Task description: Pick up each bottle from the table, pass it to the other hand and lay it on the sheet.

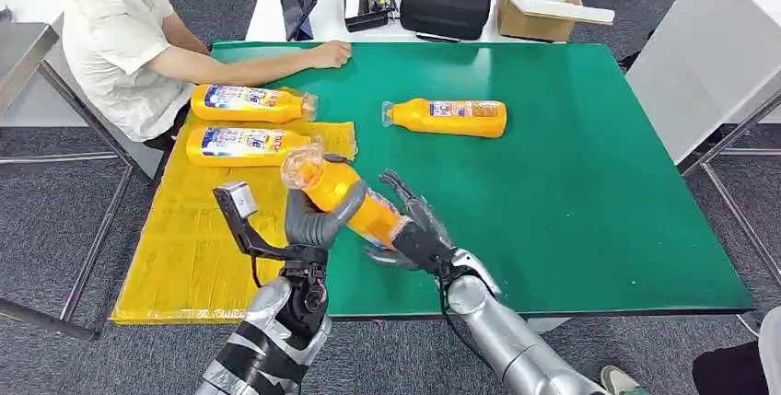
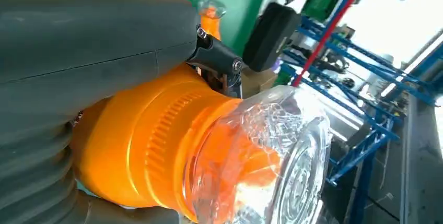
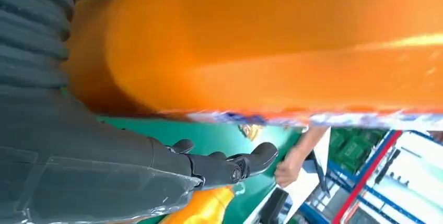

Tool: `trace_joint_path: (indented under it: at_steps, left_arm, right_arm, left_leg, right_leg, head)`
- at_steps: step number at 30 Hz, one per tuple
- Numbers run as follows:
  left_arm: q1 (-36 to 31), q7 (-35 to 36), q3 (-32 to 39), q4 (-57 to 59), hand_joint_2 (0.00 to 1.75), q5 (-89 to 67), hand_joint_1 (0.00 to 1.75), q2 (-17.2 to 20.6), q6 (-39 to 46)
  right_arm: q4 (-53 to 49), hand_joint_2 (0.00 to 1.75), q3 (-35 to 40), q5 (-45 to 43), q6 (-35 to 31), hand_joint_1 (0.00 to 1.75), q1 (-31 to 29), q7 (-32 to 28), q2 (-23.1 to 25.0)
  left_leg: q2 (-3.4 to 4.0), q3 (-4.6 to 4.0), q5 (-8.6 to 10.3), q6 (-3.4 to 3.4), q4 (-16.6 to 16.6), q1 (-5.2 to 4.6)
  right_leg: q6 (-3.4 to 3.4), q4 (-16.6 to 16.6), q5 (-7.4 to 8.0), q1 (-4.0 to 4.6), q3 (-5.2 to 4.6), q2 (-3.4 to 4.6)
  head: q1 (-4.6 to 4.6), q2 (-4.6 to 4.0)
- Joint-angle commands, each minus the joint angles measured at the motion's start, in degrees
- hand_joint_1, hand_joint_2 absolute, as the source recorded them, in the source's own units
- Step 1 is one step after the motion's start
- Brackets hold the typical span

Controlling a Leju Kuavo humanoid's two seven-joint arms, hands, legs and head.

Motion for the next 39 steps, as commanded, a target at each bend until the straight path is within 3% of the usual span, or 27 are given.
trace_joint_path:
  at_steps: [1, 7, 15, 23, 27, 30, 32, 37, 39]
  left_arm:
    - [-0.53, -0.19, -0.23, -2.68, 1.75, -1.44, 1.75, 3.07, 0.84]
    - [-2.37, -5.31, -1.93, -1.21, 1.75, -14.17, 1.75, 4.54, 11.51]
    - [-2.74, -4.6, 0.14, -1.69, 1.75, -17.59, 1.75, 5.06, 12.8]
    - [-7.52, -5.67, -0.72, 6.86, 1.75, -40.4, 1.75, 6.8, 30.05]
    - [-7.52, -5.67, -0.72, 6.86, 1.75, -40.4, 1.75, 6.8, 30.05]
    - [-8.18, 2.58, 3.95, 12.05, 1.75, -66.42, 1.75, 5.74, 30.97]
    - [-11.01, 9.29, 1.22, 18.45, 1.75, -76.11, 1.75, 6.94, 30.24]
    - [-13.89, 15.13, 1.33, 23.21, 1.75, -84.0, 1.75, 7.2, 28.05]
    - [-15.67, 20.01, -0.45, 25.3, 1.75, -88.89, 1.75, 8.02, 20.48]
  right_arm:
    - [1.98, 1.75, -1.78, 0.59, -1.65, 0.0, 0.14, -0.17, 0.2]
    - [0.7, 1.75, -2.54, 2.76, -4.98, 0.0, 1.9, 0.25, -0.4]
    - [0.03, 1.75, -3.54, 4.29, -6.66, 0.0, 2.83, 0.59, -0.45]
    - [1.34, 1.75, -4.63, 7.89, -8.96, 0.0, 2.67, 0.84, 0.17]
    - [1.34, 1.75, -4.63, 7.89, -8.96, 0.0, 2.67, 0.84, 0.17]
    - [1.89, 1.75, -5.0, 8.83, -8.38, 0.0, 1.91, 0.43, 0.77]
    - [1.79, 1.75, -5.26, 9.44, -7.97, 0.0, 1.44, 0.19, 1.07]
    - [-3.49, 1.75, -7.24, 10.28, -7.01, 0.0, 3.4, -0.2, 1.12]
    - [-5.68, 1.75, -8.07, 10.63, -5.64, 0.0, 4.5, -0.24, 1.19]
  left_leg:
    - [0.17, 0.24, -0.11, -0.04, -0.01, 0.06]
    - [0.11, 0.21, -0.09, -0.05, -0.01, 0.06]
    - [0.12, 0.15, -0.07, -0.03, 0.0, 0.04]
    - [0.12, 0.24, -0.09, -0.06, 0.02, 0.08]
    - [0.13, 0.19, -0.07, -0.03, -0.01, 0.04]
    - [0.14, 0.18, -0.05, -0.03, -0.02, 0.03]
    - [0.16, 0.21, -0.06, -0.04, -0.02, 0.04]
    - [0.16, 0.14, -0.05, -0.05, 0.02, 0.05]
    - [0.15, 0.14, -0.08, -0.07, 0.07, 0.09]
  right_leg:
    - [-0.25, -0.04, -0.07, 0.1, 0.23, 0.08]
    - [-0.24, -0.04, -0.06, 0.1, 0.22, 0.02]
    - [-0.19, -0.02, -0.04, 0.07, 0.13, 0.05]
    - [-0.29, -0.01, -0.07, 0.13, 0.23, 0.01]
    - [-0.2, -0.03, -0.04, 0.07, 0.17, 0.05]
    - [-0.19, -0.02, -0.03, 0.05, 0.14, 0.07]
    - [-0.21, -0.03, -0.03, 0.07, 0.17, 0.08]
    - [-0.23, 0.03, -0.03, 0.08, 0.11, 0.08]
    - [-0.28, 0.05, -0.06, 0.13, 0.11, 0.03]
  head:
    - [0.0, 0.0]
    - [0.0, 0.0]
    - [0.0, 0.0]
    - [0.0, 0.0]
    - [0.0, 0.0]
    - [0.0, 0.0]
    - [0.0, 0.0]
    - [0.0, 0.0]
    - [0.0, 0.0]
